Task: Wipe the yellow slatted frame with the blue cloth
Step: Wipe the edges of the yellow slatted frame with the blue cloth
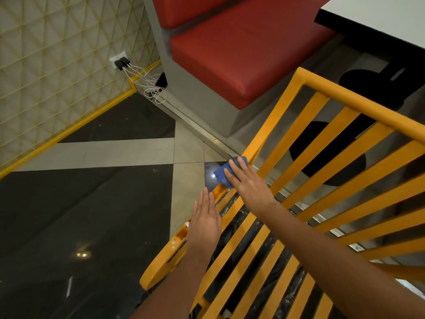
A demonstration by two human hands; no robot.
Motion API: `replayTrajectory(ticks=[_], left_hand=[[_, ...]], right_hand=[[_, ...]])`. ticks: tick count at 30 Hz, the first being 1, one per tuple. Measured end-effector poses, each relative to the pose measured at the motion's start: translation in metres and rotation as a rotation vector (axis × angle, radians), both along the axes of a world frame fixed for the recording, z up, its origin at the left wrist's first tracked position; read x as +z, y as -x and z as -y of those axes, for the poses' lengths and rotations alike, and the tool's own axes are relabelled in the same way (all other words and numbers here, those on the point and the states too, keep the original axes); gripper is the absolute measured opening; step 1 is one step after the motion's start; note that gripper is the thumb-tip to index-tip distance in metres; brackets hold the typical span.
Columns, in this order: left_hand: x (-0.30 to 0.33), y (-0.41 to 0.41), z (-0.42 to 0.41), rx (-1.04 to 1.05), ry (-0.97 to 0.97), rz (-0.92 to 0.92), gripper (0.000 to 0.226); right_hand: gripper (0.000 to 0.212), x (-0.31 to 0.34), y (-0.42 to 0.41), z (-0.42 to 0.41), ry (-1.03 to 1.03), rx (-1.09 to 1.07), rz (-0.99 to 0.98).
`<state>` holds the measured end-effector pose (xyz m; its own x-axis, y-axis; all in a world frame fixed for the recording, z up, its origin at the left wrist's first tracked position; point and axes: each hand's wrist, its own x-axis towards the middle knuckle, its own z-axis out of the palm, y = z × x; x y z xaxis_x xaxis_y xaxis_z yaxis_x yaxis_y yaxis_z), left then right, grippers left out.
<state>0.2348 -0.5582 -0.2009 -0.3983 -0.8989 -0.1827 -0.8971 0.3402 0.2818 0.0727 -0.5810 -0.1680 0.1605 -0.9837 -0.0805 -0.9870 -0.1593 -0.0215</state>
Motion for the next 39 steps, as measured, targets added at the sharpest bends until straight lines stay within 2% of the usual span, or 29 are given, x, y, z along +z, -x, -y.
replayTrajectory(ticks=[2,5,11,17,21,24,27,31,34,36,39], left_hand=[[0.004,0.001,-0.002,0.0,-0.001,0.015,0.061],[0.003,0.0,-0.002,-0.004,0.053,-0.02,0.052],[0.003,0.002,-0.001,0.01,0.016,-0.019,0.051],[0.005,0.001,-0.001,0.027,0.004,-0.049,0.054],[0.006,0.002,-0.003,0.035,0.028,-0.014,0.055],[0.008,0.003,-0.001,0.034,-0.008,0.011,0.059],[0.009,0.003,-0.001,0.009,-0.048,0.017,0.054],[0.009,0.004,-0.001,0.018,-0.088,0.018,0.06],[0.01,0.005,-0.001,0.036,-0.093,0.022,0.065],[0.01,0.004,-0.002,0.033,-0.047,0.023,0.056],[0.008,0.003,-0.001,0.033,-0.017,0.033,0.054]], right_hand=[[0.074,0.015,0.024,0.016,0.04,-0.007,-0.12],[0.072,0.039,0.058,0.042,0.143,-0.091,-0.212],[0.077,0.038,0.069,0.049,0.301,-0.181,-0.105],[0.089,-0.018,-0.009,0.004,0.13,-0.127,0.054],[0.086,-0.003,0.015,0.009,0.141,-0.027,0.02],[0.076,0.004,0.03,0.02,0.182,-0.143,0.048],[0.08,-0.001,0.009,0.017,0.174,-0.223,0.088],[0.091,-0.018,-0.023,-0.006,0.078,-0.159,0.092],[0.09,-0.014,-0.008,-0.003,0.11,-0.071,0.027],[0.086,-0.008,0.007,0.007,0.145,-0.111,0.001],[0.083,-0.007,0.007,0.014,0.153,-0.228,0.05]])
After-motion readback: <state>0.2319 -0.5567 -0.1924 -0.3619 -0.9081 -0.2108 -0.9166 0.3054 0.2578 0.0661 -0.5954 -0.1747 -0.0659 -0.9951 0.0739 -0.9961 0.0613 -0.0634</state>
